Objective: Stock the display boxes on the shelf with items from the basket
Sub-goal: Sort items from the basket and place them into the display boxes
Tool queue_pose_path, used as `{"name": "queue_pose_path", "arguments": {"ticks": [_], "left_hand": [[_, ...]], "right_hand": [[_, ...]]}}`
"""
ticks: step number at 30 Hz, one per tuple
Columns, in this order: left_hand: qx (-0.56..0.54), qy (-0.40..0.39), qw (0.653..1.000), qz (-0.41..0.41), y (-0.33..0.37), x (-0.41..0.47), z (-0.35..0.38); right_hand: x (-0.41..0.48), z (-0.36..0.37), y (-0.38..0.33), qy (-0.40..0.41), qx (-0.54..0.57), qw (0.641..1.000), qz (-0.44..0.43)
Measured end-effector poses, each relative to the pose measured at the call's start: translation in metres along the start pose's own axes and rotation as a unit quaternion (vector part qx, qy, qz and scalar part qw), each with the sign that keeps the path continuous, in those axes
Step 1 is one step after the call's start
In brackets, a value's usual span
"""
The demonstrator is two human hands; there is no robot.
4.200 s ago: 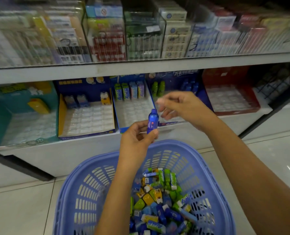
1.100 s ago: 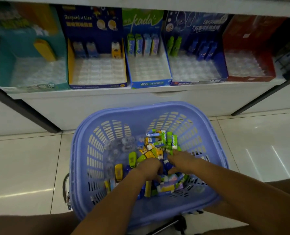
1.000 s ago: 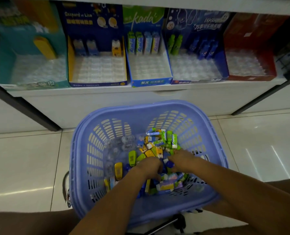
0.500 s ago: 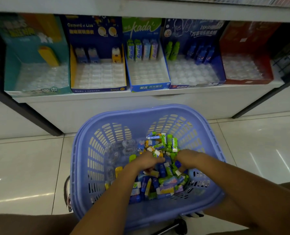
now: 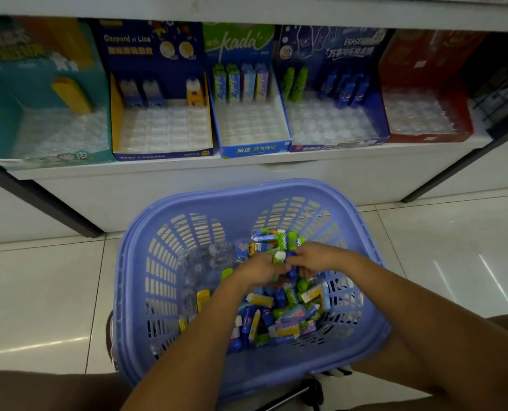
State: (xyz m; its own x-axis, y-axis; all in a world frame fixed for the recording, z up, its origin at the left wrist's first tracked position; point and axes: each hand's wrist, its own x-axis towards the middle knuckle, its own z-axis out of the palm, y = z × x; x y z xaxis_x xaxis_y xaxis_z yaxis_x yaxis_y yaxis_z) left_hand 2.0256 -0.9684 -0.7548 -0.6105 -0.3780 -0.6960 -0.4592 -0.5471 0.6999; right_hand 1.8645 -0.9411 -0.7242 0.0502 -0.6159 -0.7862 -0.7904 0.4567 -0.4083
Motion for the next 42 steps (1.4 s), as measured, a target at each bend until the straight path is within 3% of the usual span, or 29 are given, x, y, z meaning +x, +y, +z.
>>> {"name": "queue_pose_path", "arguments": {"ticks": [4, 8, 11, 15, 17, 21, 24, 27, 29, 33, 37, 42], "left_hand": [[-0.051, -0.031, 0.997, 0.039, 0.013, 0.001, 0.004], [-0.040, 0.034, 0.998, 0.039, 0.019, 0.005, 0.010], [-0.019, 0.133, 0.991, 0.012, 0.016, 0.008, 0.003], [-0.056, 0.174, 0.983, -0.022, 0.013, 0.001, -0.010], [-0.086, 0.180, 0.980, -0.023, 0.014, -0.003, -0.014], [-0.166, 0.185, 0.968, -0.017, 0.012, -0.013, -0.017], [-0.180, 0.186, 0.966, -0.021, 0.011, -0.020, -0.019], [-0.175, 0.188, 0.966, -0.029, 0.015, -0.024, -0.022], [-0.168, 0.188, 0.967, -0.029, 0.021, -0.028, -0.025], [-0.175, 0.182, 0.968, -0.001, 0.042, -0.040, -0.031], [-0.179, 0.201, 0.961, 0.064, 0.079, -0.056, -0.035], [-0.190, 0.191, 0.947, 0.175, 0.120, -0.085, -0.039]], "right_hand": [[-0.007, -0.022, -0.013, -0.028, 0.052, 0.998, -0.005], [-0.006, -0.034, -0.016, -0.007, 0.078, 0.997, 0.015], [0.002, -0.024, -0.007, 0.059, -0.103, 0.993, 0.016], [0.009, 0.012, 0.005, -0.019, -0.369, 0.926, 0.077], [0.013, 0.022, 0.007, -0.035, -0.415, 0.907, 0.070], [0.018, 0.019, 0.001, -0.041, -0.411, 0.908, 0.073], [0.016, 0.021, -0.002, -0.017, -0.341, 0.940, 0.021], [0.010, 0.029, -0.005, 0.046, -0.121, 0.989, -0.072], [0.001, 0.023, -0.017, 0.080, 0.022, 0.991, -0.105], [-0.020, -0.016, -0.043, 0.167, 0.147, 0.966, -0.131], [-0.047, -0.064, -0.066, 0.174, 0.285, 0.924, -0.186], [-0.076, -0.114, -0.105, 0.328, 0.377, 0.818, -0.286]]}}
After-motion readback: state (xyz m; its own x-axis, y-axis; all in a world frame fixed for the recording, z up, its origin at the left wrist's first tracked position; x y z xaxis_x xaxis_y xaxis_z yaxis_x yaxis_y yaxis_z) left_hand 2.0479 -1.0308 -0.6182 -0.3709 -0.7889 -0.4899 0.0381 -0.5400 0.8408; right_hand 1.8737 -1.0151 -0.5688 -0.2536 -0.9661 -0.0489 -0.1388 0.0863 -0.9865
